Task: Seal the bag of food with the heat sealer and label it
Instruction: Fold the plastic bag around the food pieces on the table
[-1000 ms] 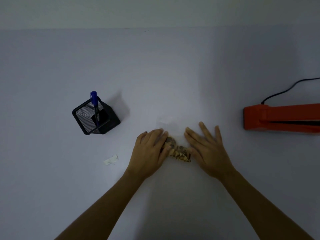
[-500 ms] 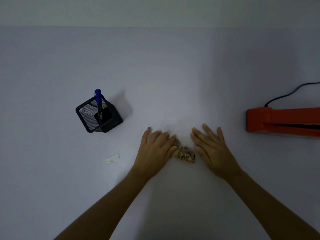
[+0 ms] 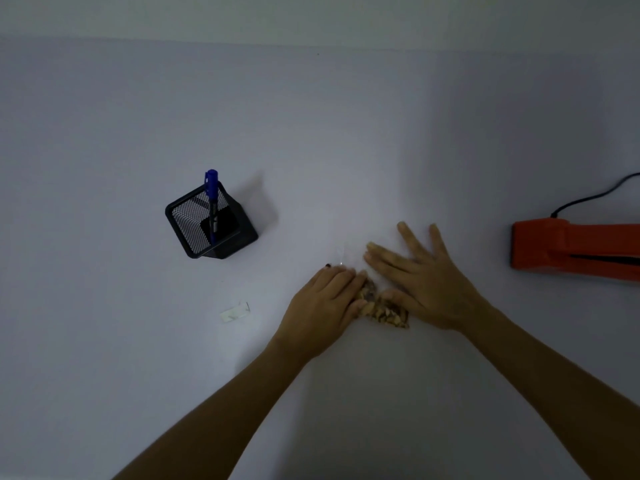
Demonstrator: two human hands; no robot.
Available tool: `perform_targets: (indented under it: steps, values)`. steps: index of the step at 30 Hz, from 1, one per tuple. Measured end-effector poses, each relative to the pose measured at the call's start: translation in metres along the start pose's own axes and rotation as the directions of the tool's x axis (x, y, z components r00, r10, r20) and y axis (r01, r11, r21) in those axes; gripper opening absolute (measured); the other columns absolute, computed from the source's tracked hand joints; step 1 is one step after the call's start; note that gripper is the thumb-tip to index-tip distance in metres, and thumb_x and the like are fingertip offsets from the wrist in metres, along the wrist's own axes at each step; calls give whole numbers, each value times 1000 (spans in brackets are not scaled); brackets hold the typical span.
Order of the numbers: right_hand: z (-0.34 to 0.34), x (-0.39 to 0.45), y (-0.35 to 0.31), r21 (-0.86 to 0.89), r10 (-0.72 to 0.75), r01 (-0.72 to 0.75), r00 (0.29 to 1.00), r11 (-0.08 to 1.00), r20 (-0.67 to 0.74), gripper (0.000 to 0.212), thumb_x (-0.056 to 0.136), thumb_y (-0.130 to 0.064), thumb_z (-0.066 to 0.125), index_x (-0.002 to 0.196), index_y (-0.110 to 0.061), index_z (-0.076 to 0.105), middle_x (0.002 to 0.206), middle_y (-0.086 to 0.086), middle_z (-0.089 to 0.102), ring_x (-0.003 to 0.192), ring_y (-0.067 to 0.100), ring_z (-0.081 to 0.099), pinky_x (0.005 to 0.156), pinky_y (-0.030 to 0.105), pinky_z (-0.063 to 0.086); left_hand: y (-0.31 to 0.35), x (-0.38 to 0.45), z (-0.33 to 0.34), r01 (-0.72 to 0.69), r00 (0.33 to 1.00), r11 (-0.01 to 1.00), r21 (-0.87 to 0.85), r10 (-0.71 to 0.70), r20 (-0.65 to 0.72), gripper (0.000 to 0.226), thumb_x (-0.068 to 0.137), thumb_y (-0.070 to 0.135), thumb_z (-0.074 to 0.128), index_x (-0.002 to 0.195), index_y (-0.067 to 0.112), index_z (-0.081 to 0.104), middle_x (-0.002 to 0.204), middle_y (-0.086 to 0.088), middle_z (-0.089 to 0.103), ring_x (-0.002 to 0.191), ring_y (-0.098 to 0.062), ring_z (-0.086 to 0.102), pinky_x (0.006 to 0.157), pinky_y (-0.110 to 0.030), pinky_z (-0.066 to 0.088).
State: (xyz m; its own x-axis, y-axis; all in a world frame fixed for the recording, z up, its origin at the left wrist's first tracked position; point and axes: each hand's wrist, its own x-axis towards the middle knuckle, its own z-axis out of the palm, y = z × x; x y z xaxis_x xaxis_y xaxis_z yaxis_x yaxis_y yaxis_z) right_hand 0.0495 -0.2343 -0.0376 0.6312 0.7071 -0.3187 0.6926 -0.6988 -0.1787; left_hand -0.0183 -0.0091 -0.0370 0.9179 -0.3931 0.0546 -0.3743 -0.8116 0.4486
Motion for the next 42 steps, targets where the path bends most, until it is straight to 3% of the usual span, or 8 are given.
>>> perform_targets:
  steps: [8,17,22,26,32,35,39,42]
  values:
    - [-10,6,1,46,182,-179,981,983,-71,71,97,-61,3,152,-21,21,159,-5,22,149,33,-3,113,67,-3,-2,-7,5,53,999,998,-21,-53,-4,50,101,40,33,126,5,57,122,-9,63,116,-19,52,105,-33,41]
    - [-11,38,0,-21,-174,174,985,985,18,70,95,-65,9,154,-27,13,160,-10,14,149,32,-3,114,66,0,-2,-7,8,46,999,999,-21,-47,-7,50,102,38,33,125,2,57,123,-12,62,117,-21,52,109,-32,36]
    - [-15,42,8,-32,-110,109,994,993,-10,67,97,-61,6,153,-25,18,159,-8,19,149,35,1,113,68,4,-4,-1,2,76,997,996,-48,-76,-2,48,102,36,31,126,4,58,125,-11,61,120,-20,50,109,-24,28]
    - [-20,49,-1,133,49,-39,996,990,-73,74,95,-64,3,153,-20,16,160,-7,15,149,33,-5,112,69,2,-4,1,0,94,995,994,-60,-93,23,51,102,39,29,126,6,59,125,-9,62,120,-19,48,107,-21,28]
    - [-19,54,-8,-28,-146,146,989,989,-13,64,96,-62,11,152,-31,21,159,-7,19,148,38,0,106,76,4,-1,2,-2,91,996,992,-85,-90,10,44,101,34,35,122,5,61,122,-11,62,117,-19,48,106,-22,30]
    - [-18,58,3,-64,-112,112,994,992,-2,63,97,-61,9,152,-32,19,161,-2,14,147,40,3,109,73,6,1,2,-3,120,993,990,-71,-119,25,49,102,37,29,125,5,59,123,-11,61,118,-19,47,105,-23,30]
    - [-25,61,-1,58,54,-50,996,997,-71,73,95,-64,2,153,-23,19,162,-4,7,148,36,-4,111,71,2,2,2,-3,125,992,990,-61,-123,37,55,102,42,25,125,5,59,121,-11,62,117,-18,45,107,-20,24]
    - [-24,49,-9,80,6,0,997,997,-79,71,96,-61,6,152,-21,22,161,-6,11,148,35,-3,112,70,-1,4,1,-2,142,989,988,-63,-140,43,56,102,43,25,125,5,58,122,-11,62,118,-17,45,107,-19,22]
